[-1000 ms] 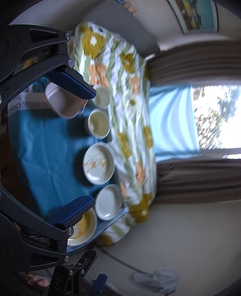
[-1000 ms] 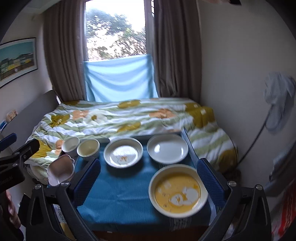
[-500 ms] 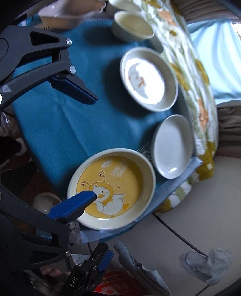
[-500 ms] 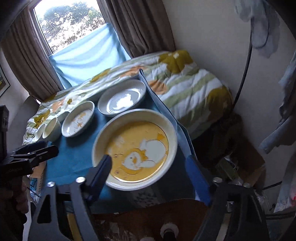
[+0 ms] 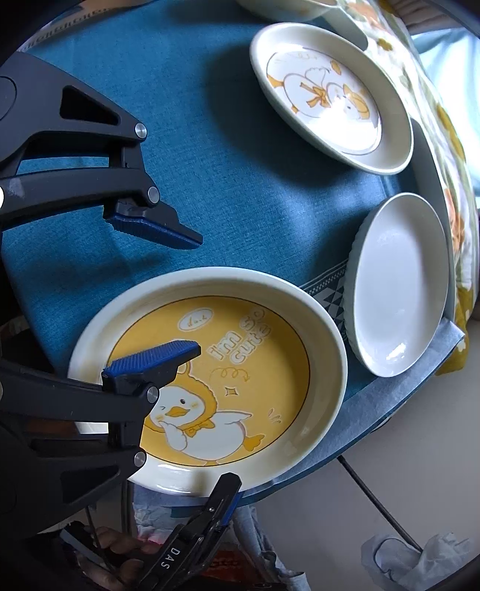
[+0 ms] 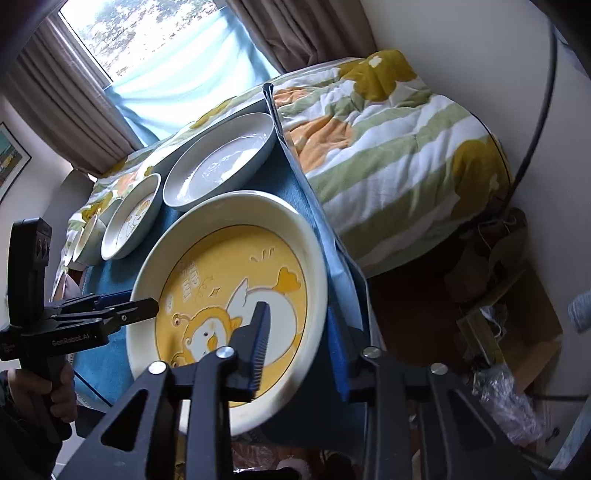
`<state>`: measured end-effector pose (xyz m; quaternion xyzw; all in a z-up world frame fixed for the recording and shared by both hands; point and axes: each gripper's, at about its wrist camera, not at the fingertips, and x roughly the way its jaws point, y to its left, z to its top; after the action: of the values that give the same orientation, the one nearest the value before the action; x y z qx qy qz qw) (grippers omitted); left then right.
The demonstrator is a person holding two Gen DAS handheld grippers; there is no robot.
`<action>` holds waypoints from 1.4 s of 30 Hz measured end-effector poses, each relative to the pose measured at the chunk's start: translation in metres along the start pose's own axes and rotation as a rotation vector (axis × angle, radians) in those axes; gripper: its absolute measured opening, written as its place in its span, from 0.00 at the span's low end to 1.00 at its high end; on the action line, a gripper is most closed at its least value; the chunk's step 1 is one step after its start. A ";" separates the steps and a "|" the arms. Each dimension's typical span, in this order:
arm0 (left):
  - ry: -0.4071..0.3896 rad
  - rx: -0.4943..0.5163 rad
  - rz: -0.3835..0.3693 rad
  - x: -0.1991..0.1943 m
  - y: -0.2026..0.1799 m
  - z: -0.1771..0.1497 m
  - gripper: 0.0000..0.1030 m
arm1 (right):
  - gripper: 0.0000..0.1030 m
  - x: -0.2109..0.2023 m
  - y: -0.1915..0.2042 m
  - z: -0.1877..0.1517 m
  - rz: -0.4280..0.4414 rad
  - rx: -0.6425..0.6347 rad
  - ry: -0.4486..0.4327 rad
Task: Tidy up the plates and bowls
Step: 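Move the left gripper to the yellow duck-print plate rim and close, then lift the yellow duck-print plate with the left gripper and carry it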
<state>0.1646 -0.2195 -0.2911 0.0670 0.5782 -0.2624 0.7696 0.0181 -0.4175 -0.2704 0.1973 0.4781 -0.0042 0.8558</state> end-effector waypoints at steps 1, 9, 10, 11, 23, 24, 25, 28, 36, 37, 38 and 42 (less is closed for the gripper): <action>0.003 0.002 0.007 0.001 -0.001 0.000 0.47 | 0.23 0.001 -0.001 0.001 0.000 -0.005 0.004; 0.022 0.001 0.014 0.016 0.000 0.002 0.22 | 0.15 0.013 -0.009 0.010 0.008 -0.022 0.050; 0.019 0.004 0.017 0.016 0.000 0.001 0.22 | 0.15 0.014 -0.009 0.010 0.005 -0.026 0.052; 0.015 0.007 0.024 0.015 -0.001 0.001 0.22 | 0.15 0.014 -0.009 0.010 0.004 -0.029 0.052; -0.038 0.022 0.103 0.001 -0.008 0.000 0.22 | 0.15 0.008 0.003 0.016 -0.026 -0.116 0.042; -0.047 0.016 0.105 -0.003 -0.008 -0.002 0.22 | 0.15 0.008 0.005 0.018 -0.028 -0.124 0.042; -0.055 0.010 0.106 -0.006 -0.007 -0.001 0.22 | 0.15 0.008 0.007 0.019 -0.025 -0.132 0.041; -0.081 -0.015 0.114 -0.018 0.002 -0.005 0.22 | 0.15 0.006 0.018 0.023 -0.013 -0.162 0.031; -0.163 -0.126 0.169 -0.079 0.043 -0.027 0.22 | 0.15 -0.003 0.075 0.039 0.055 -0.298 0.001; -0.175 -0.144 0.179 -0.090 0.051 -0.032 0.22 | 0.15 -0.004 0.087 0.042 0.070 -0.320 -0.002; -0.182 -0.157 0.188 -0.097 0.056 -0.033 0.22 | 0.15 -0.004 0.096 0.043 0.080 -0.335 -0.003; -0.204 -0.208 0.227 -0.127 0.090 -0.055 0.22 | 0.15 0.002 0.140 0.043 0.124 -0.394 0.006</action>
<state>0.1366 -0.0790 -0.2088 0.0249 0.5099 -0.1182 0.8517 0.0814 -0.3023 -0.2052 0.0550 0.4592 0.1429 0.8751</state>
